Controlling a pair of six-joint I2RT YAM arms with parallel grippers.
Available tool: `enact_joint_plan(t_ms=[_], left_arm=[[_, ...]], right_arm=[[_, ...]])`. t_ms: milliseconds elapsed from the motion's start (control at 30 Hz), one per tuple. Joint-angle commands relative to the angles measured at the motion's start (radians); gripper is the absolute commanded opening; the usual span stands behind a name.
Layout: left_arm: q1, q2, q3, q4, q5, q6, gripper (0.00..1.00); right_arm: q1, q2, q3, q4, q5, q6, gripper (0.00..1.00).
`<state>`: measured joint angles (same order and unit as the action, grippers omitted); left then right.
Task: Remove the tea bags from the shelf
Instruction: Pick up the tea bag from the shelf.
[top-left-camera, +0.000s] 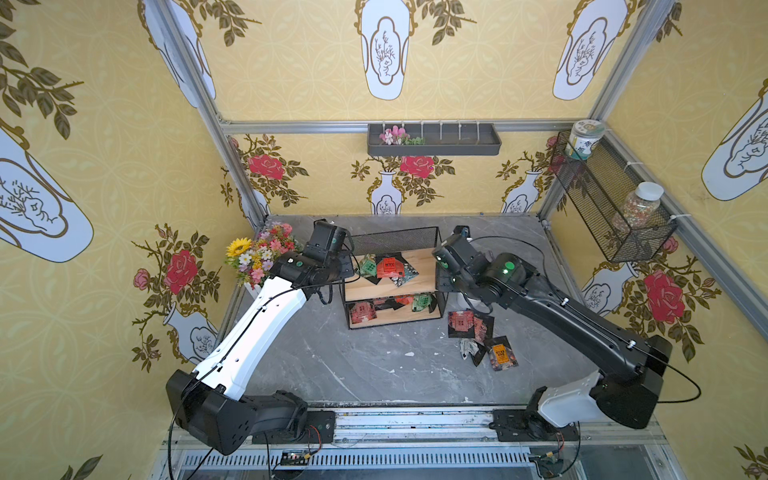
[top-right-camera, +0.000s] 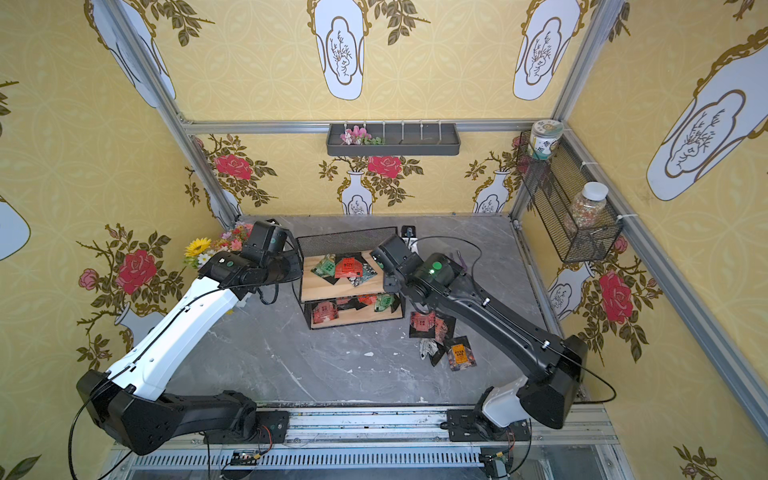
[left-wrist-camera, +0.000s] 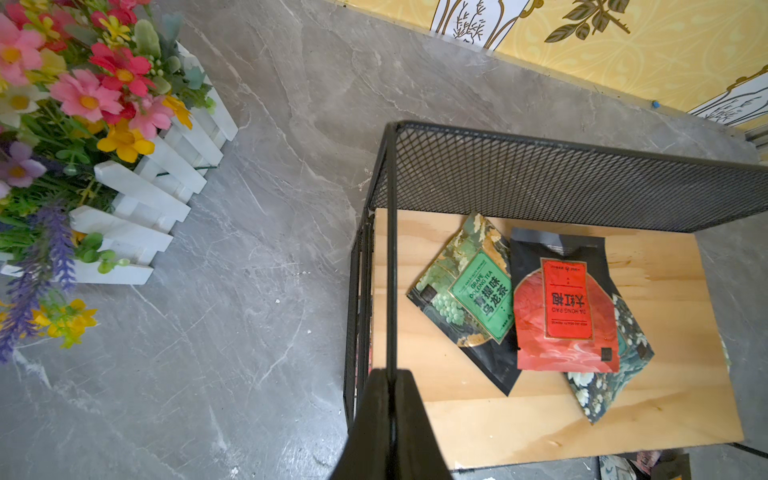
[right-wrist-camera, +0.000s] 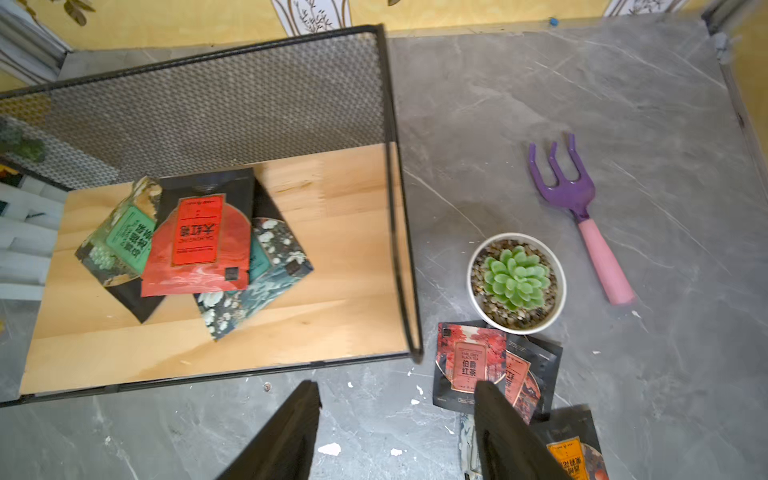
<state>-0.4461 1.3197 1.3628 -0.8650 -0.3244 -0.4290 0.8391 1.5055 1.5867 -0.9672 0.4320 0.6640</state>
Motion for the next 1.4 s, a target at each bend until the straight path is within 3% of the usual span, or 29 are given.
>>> enact_joint_plan(t_ms=[0, 300, 600, 867, 1233, 1367], left_arm=[[-0.001, -0.002, -0.002, 0.047, 0.002, -0.008, 0.0], [0.0, 0.003, 0.001, 0.044, 0.007, -0.01, 0.0], [-0.002, 0.002, 0.002, 0.041, 0.005, -0.012, 0.0], [-0.002, -0.005, -0.008, 0.042, 0.005, -0.015, 0.0], [-0.001, -0.005, -0.006, 0.041, 0.006, -0.013, 0.0], [-0.001, -0.005, -0.007, 0.04, 0.006, -0.011, 0.0]], right_arm=[[0.024, 0.116, 0.122, 0.006, -0.059, -0.09, 0.65], [0.026, 0.424, 0.456, -0.05, -0.137, -0.125, 0.67], [0.006, 0.607, 0.644, -0.075, -0.162, -0.169, 0.72], [-0.002, 0.675, 0.688, -0.081, -0.165, -0.193, 0.71], [-0.009, 0.693, 0.624, -0.072, -0.178, -0.192, 0.65], [-0.018, 0.681, 0.582, -0.053, -0.192, -0.178, 0.56]])
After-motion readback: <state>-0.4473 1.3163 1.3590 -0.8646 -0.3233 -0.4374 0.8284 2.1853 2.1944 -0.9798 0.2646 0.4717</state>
